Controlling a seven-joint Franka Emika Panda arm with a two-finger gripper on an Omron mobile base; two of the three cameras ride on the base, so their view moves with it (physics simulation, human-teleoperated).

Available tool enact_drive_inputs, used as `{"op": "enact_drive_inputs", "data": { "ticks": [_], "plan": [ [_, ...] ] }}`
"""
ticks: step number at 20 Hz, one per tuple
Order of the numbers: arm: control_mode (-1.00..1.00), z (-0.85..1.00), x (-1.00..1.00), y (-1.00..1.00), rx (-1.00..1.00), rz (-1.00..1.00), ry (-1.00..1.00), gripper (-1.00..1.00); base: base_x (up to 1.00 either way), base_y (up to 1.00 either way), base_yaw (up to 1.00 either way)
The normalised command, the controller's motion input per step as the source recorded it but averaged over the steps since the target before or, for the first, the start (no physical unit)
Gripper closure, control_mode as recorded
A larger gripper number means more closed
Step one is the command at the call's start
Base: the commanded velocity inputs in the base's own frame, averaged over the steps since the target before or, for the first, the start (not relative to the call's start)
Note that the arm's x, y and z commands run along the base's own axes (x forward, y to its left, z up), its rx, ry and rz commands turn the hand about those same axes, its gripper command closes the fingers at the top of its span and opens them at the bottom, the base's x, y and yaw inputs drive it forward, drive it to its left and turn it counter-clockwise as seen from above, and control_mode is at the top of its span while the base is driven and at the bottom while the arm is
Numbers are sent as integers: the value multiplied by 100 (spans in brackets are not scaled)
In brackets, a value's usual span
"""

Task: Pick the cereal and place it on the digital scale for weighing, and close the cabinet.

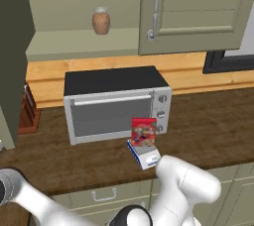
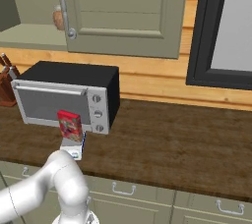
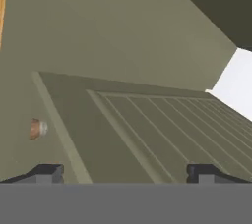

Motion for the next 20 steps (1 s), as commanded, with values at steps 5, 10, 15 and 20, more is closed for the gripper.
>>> {"op": "enact_drive_inputs", "data": {
  "ticks": [5, 10, 15, 20],
  "plan": [
    [-100, 73, -32, -77, 17, -11, -18, -100, 0, 0, 0],
    [-100, 75, -50, -100, 26, -6, -20, -100, 0, 0, 0],
    [-100, 85, -65, -100, 39, -4, -4, -100, 0, 0, 0],
    [-100, 84, -27, -100, 27, -3, 18, -100, 0, 0, 0]
  ]
}}
